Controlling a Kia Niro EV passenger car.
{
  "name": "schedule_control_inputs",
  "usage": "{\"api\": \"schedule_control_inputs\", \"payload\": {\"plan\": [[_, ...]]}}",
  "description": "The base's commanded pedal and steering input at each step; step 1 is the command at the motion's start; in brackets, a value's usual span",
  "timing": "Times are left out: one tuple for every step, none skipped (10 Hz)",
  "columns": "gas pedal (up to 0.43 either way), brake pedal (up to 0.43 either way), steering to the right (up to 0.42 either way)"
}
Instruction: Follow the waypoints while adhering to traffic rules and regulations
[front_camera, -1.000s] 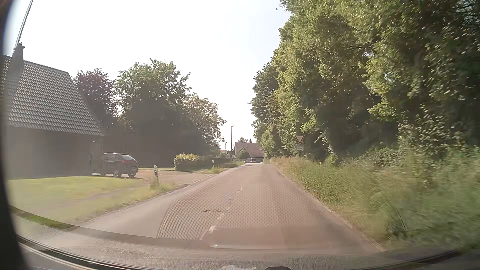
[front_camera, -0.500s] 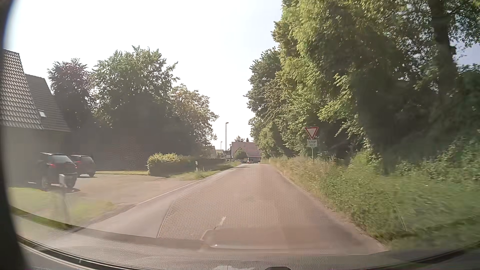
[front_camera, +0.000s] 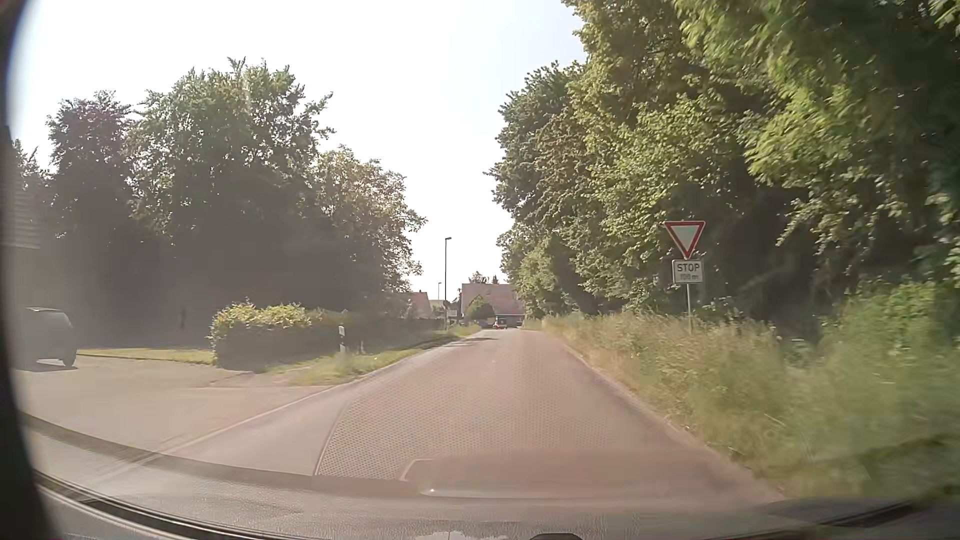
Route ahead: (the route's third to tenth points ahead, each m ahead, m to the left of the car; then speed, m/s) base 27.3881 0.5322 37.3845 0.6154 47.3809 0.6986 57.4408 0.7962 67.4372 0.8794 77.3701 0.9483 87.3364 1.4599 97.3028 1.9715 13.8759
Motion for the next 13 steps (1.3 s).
{"api": "schedule_control_inputs", "payload": {"plan": [[0.197, 0.0, -0.001], [0.197, 0.0, -0.001], [0.197, 0.0, -0.001], [0.197, 0.0, -0.001], [0.197, 0.0, -0.001], [0.197, 0.0, -0.001], [0.197, 0.0, 0.004], [0.197, 0.0, 0.008], [0.197, 0.0, 0.009], [0.197, 0.0, 0.007], [0.197, 0.0, -0.002], [0.197, 0.0, -0.003], [0.197, 0.0, -0.003]]}}
